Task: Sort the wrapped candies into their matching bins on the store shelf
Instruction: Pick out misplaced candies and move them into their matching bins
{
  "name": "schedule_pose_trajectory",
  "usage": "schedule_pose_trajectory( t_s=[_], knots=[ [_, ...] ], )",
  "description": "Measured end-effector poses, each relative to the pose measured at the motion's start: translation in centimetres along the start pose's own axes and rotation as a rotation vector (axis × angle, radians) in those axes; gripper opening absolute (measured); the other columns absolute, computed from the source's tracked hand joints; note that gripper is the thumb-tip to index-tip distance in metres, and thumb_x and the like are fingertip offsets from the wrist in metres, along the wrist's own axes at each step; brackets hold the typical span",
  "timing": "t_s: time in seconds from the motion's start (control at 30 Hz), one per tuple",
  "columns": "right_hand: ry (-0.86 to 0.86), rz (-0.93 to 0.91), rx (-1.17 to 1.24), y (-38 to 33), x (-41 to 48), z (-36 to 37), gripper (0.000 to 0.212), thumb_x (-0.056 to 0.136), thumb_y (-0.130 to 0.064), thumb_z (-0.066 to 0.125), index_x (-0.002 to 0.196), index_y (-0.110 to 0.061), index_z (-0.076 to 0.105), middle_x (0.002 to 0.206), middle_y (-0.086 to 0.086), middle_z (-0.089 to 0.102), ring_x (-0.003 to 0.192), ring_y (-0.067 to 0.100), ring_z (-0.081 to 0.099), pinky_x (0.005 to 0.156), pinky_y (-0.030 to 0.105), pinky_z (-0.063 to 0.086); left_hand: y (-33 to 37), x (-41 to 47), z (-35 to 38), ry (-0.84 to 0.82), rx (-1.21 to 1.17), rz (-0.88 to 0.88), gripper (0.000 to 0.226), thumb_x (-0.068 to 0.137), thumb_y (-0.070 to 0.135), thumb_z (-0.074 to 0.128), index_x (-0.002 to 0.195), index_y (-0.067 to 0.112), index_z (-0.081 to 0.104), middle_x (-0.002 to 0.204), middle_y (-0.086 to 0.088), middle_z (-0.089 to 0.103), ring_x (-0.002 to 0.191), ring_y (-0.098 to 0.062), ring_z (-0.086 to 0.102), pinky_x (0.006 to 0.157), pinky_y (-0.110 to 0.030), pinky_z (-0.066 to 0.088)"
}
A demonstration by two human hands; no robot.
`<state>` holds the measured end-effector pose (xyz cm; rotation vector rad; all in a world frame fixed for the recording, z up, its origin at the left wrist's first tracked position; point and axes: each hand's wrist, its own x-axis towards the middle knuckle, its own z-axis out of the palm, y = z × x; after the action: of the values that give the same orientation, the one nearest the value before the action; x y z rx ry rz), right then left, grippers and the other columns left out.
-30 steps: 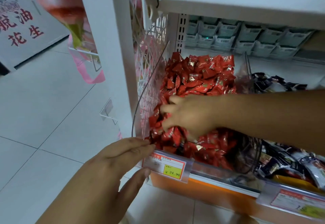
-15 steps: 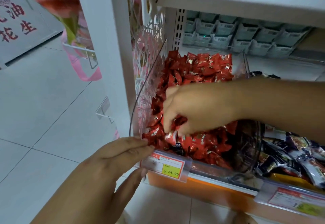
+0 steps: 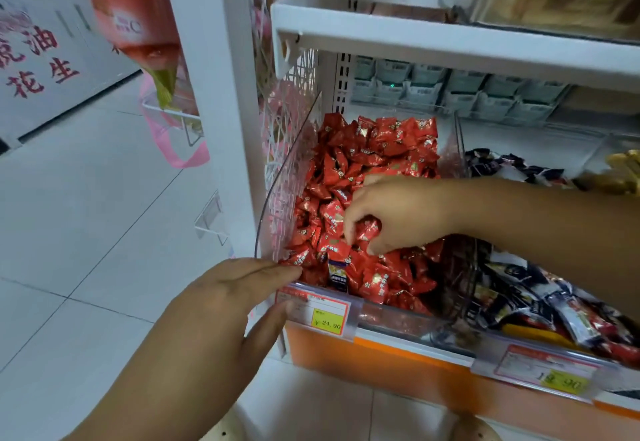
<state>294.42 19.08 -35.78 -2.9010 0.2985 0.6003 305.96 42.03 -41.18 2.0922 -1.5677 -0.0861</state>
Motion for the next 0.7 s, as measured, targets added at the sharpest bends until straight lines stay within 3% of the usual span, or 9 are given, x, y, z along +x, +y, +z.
schedule_pose_trajectory(
  t_s=[0.1, 0.27, 0.4, 0.47, 0.53, 0.63, 0.7],
  knots=[
    [0.089, -0.093, -0.096, -1.2, 0.3, 0.9, 0.034, 0.073, -0.052, 0.073, 0.106, -0.043, 0.066, 0.108, -0.018, 0.048, 0.109, 0.005, 0.03, 0.097, 0.03, 0.028, 0.8, -0.1, -0.5, 0.017, 0.03, 0.035, 0.041, 0.082, 0.044, 0.044, 0.11, 0.032, 0.07, 0.107, 0.02, 0.065, 0.102, 0.003, 0.051, 0.093, 0.001, 0.023],
    [0.089, -0.174, -0.334, -3.1, 3.3, 3.4, 0.029, 0.078, -0.036, 0.066, 0.107, -0.034, 0.064, 0.099, -0.008, 0.038, 0.104, 0.014, 0.035, 0.082, 0.03, 0.033, 0.6, -0.3, -0.6, 0.012, 0.009, 0.043, 0.04, 0.082, 0.044, 0.044, 0.111, 0.036, 0.07, 0.107, 0.022, 0.065, 0.103, 0.004, 0.051, 0.091, 0.006, 0.022],
    [0.154, -0.025, 0.034, -1.7, 1.7, 1.6, 0.02, 0.079, -0.032, 0.071, 0.098, -0.026, 0.065, 0.096, -0.01, 0.05, 0.096, 0.009, 0.043, 0.082, 0.028, 0.041, 0.9, 0.1, -0.7, 0.031, 0.035, 0.032, 0.04, 0.082, 0.045, 0.041, 0.107, 0.037, 0.071, 0.102, 0.021, 0.067, 0.1, 0.002, 0.051, 0.079, -0.004, 0.038],
    [0.155, 0.029, 0.286, -0.8, 0.0, 0.6, 0.013, 0.082, -0.024, 0.072, 0.093, -0.026, 0.066, 0.085, -0.015, 0.057, 0.076, -0.001, 0.053, 0.068, 0.017, 0.043, 1.1, 0.3, -0.6, 0.011, 0.05, 0.041, 0.039, 0.082, 0.044, 0.042, 0.105, 0.036, 0.072, 0.098, 0.02, 0.069, 0.098, 0.001, 0.051, 0.078, -0.009, 0.038],
    [0.165, 0.058, 0.325, -0.4, -0.9, 0.4, 0.011, 0.085, -0.018, 0.069, 0.093, -0.027, 0.068, 0.083, -0.017, 0.061, 0.064, -0.004, 0.053, 0.06, 0.011, 0.04, 1.4, 0.5, -0.6, -0.001, 0.047, 0.049, 0.034, 0.082, 0.041, 0.047, 0.104, 0.035, 0.072, 0.097, 0.019, 0.069, 0.098, 0.001, 0.051, 0.078, -0.004, 0.034],
    [0.203, 0.052, 0.06, -0.4, -0.4, 1.1, 0.01, 0.084, -0.033, 0.069, 0.094, -0.036, 0.07, 0.095, -0.015, 0.062, 0.092, 0.004, 0.04, 0.086, 0.026, 0.038, 1.8, 0.5, -0.4, 0.004, 0.05, 0.052, 0.03, 0.081, 0.037, 0.053, 0.104, 0.035, 0.073, 0.096, 0.019, 0.069, 0.099, 0.001, 0.05, 0.077, -0.001, 0.034],
    [0.171, -0.019, -0.052, -1.2, 0.4, 1.7, 0.019, 0.08, -0.044, 0.07, 0.098, -0.04, 0.071, 0.098, -0.014, 0.059, 0.099, 0.007, 0.034, 0.09, 0.03, 0.034, 1.8, 0.2, -0.2, -0.002, 0.059, 0.055, 0.032, 0.081, 0.039, 0.051, 0.105, 0.036, 0.072, 0.098, 0.021, 0.068, 0.099, 0.003, 0.05, 0.08, -0.004, 0.032]
  ],
)
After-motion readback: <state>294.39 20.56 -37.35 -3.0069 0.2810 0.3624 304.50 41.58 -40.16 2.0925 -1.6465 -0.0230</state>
